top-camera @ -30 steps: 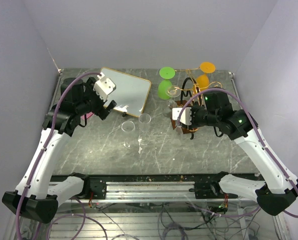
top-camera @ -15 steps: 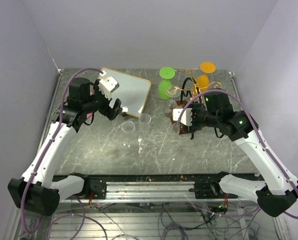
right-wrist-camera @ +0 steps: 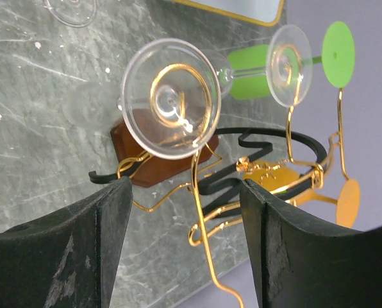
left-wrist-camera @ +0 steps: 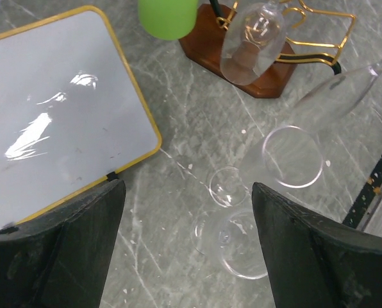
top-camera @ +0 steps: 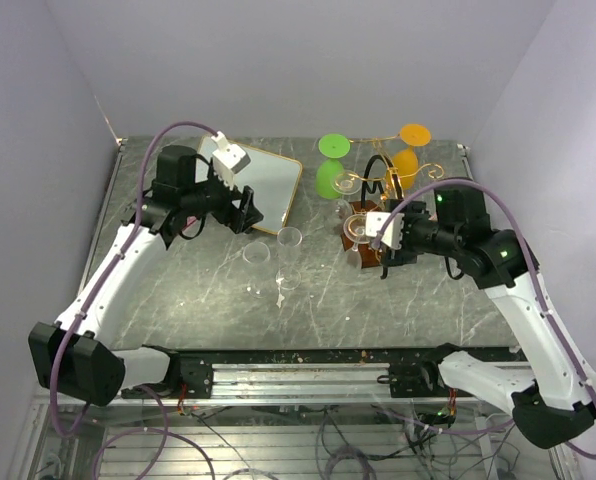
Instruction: Place the wine glass upside down on the wine glass rack
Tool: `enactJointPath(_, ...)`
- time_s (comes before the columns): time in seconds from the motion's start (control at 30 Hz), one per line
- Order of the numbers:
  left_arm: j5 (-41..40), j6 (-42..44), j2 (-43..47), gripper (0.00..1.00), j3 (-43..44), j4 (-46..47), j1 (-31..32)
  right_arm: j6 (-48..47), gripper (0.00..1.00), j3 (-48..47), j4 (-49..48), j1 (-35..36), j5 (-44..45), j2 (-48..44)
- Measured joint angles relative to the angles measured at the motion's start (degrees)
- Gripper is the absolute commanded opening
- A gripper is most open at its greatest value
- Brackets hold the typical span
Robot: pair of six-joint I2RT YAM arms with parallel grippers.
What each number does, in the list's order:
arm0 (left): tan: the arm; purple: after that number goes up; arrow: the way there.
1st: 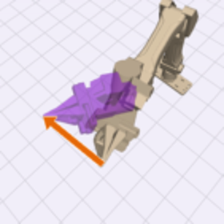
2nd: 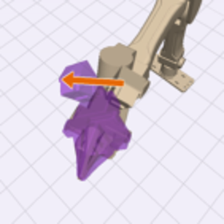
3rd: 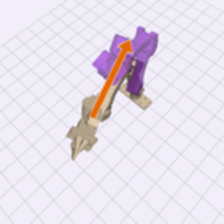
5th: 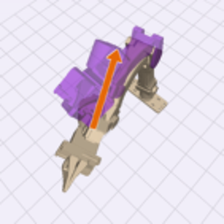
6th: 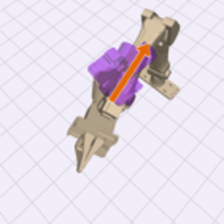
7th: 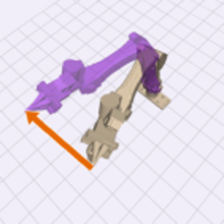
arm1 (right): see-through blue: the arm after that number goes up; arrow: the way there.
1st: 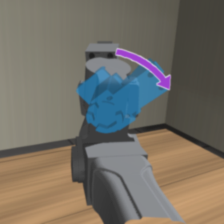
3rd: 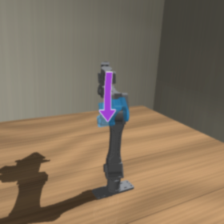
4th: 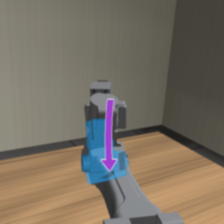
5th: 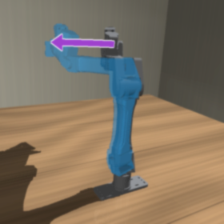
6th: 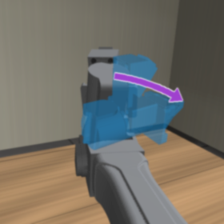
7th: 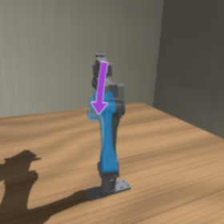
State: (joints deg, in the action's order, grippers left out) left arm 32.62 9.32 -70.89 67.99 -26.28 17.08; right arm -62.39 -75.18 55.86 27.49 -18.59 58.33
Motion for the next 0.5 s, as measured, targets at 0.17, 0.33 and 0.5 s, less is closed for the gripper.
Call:
enactJointPath(0.17,-1.33,4.50,-2.86,0.82,4.76,-6.34,3.43,0.00,0.68,-0.15,0.26,-2.64,-0.98,-2.40)
enactJointPath(0.33,-3.32,10.38,-6.34,0.77,9.35,-14.23,4.96,0.00,0.68,-0.15,0.74,-3.45,-1.38,-3.04)
enactJointPath(0.5,-6.23,14.51,-9.46,0.72,9.66,-20.31,6.97,0.00,0.68,-0.15,1.07,-3.61,-1.40,-2.99)
